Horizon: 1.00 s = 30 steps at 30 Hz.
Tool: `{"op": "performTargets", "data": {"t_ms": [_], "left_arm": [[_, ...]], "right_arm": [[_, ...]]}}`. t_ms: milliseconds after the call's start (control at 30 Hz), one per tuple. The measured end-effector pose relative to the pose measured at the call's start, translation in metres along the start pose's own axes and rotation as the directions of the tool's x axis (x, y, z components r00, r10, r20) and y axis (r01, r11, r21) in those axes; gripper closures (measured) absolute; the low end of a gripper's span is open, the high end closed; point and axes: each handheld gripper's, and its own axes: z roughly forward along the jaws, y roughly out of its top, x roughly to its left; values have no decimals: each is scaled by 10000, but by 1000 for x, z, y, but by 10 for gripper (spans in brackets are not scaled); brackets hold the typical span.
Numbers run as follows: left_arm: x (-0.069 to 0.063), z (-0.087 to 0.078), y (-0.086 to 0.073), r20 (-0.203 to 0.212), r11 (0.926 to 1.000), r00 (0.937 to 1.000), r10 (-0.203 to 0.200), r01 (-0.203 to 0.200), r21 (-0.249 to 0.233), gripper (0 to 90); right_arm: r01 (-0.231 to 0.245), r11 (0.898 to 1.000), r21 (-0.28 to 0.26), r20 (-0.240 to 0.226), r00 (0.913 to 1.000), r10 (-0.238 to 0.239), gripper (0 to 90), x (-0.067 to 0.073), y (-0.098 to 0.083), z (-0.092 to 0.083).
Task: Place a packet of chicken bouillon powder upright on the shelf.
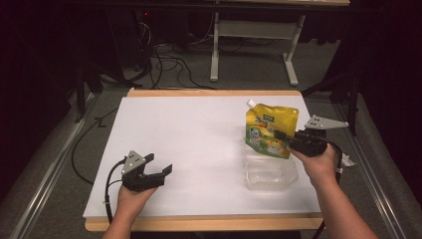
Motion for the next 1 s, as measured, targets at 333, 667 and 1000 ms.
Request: {"op": "performTargets", "data": {"t_ms": [333, 667, 1000], "left_arm": [[0, -1, 0, -29, 10000, 10000, -1, 1, -10, 189], [0, -1, 0, 0, 10000, 10000, -6, 6, -6, 189], [-1, 1, -1, 59, 10000, 10000, -36, 35, 49, 188]], "right_arm": [[-72, 9992, 401, 57, 10000, 70, 851, -6, -7, 19], [-571, 9981, 250, -37, 9984, 572, 833, -15, -23, 17], [-655, 9974, 314, 388, 9972, 643, 742, -15, -40, 12]]}}
